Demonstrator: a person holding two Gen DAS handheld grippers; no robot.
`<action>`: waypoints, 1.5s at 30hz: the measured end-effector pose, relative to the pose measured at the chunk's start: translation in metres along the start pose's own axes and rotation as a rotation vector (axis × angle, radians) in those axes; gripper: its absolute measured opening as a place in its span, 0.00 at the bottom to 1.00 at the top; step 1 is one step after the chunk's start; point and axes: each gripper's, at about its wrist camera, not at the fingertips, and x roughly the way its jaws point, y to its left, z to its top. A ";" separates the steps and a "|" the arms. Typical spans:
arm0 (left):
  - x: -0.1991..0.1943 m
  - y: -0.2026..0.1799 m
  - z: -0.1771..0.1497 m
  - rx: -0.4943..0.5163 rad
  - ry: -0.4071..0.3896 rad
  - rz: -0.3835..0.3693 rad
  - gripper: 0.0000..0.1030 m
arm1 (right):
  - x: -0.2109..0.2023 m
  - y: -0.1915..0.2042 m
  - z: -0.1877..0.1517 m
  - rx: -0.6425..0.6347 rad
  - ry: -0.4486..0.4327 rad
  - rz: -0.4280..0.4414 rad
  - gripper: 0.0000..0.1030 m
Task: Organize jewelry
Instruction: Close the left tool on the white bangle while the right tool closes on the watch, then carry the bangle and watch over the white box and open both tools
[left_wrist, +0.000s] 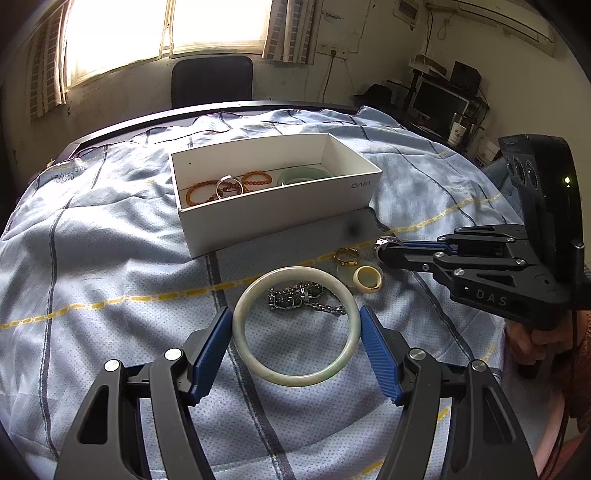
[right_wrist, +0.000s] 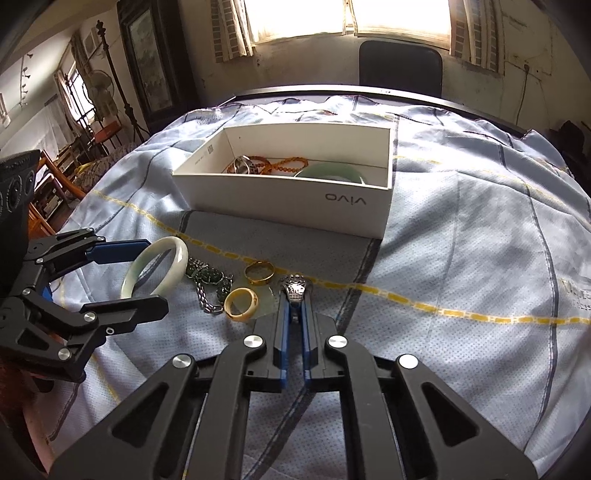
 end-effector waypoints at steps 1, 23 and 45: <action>-0.001 0.000 0.000 -0.001 -0.003 0.000 0.68 | -0.001 0.000 0.000 0.002 -0.003 0.001 0.05; -0.012 0.018 0.020 -0.061 -0.027 0.072 0.68 | -0.017 0.001 0.006 0.040 -0.027 0.023 0.05; -0.006 0.017 0.060 -0.071 -0.062 0.114 0.68 | -0.022 0.003 0.033 0.019 -0.058 0.016 0.05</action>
